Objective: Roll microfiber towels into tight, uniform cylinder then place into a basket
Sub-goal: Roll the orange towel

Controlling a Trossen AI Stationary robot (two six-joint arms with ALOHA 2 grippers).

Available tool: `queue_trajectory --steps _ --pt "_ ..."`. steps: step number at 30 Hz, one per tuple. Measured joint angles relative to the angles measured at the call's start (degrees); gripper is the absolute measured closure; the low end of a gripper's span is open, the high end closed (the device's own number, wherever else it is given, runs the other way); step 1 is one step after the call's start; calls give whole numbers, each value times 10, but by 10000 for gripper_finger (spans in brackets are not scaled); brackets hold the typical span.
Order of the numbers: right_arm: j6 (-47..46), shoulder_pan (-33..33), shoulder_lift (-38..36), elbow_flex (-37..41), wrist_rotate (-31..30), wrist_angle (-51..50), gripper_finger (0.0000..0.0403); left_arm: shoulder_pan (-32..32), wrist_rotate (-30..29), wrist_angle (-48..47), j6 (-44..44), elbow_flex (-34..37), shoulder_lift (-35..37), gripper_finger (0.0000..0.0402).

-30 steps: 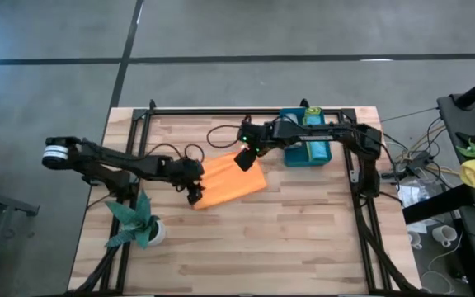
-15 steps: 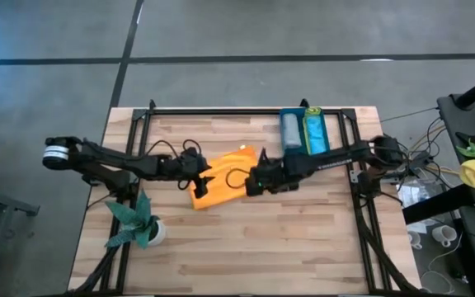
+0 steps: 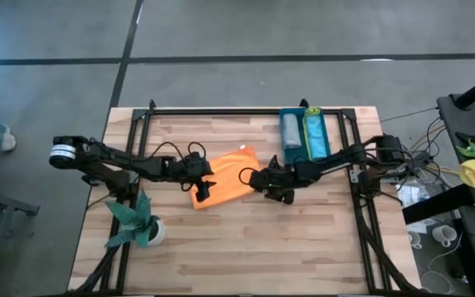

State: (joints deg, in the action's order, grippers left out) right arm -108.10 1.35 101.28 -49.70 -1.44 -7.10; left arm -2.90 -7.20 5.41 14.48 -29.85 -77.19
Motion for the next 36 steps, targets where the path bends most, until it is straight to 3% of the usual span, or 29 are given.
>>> queue_trajectory --steps 10,28,36 --pt "-33 -15 -15 19 -91 7 179 0 21 -3 16 9 0 219" --pt "-155 -10 -10 11 -136 -15 193 0 21 -3 21 8 1 219" --pt "-119 -9 -9 -2 -136 -35 195 0 9 -3 47 8 1 219"
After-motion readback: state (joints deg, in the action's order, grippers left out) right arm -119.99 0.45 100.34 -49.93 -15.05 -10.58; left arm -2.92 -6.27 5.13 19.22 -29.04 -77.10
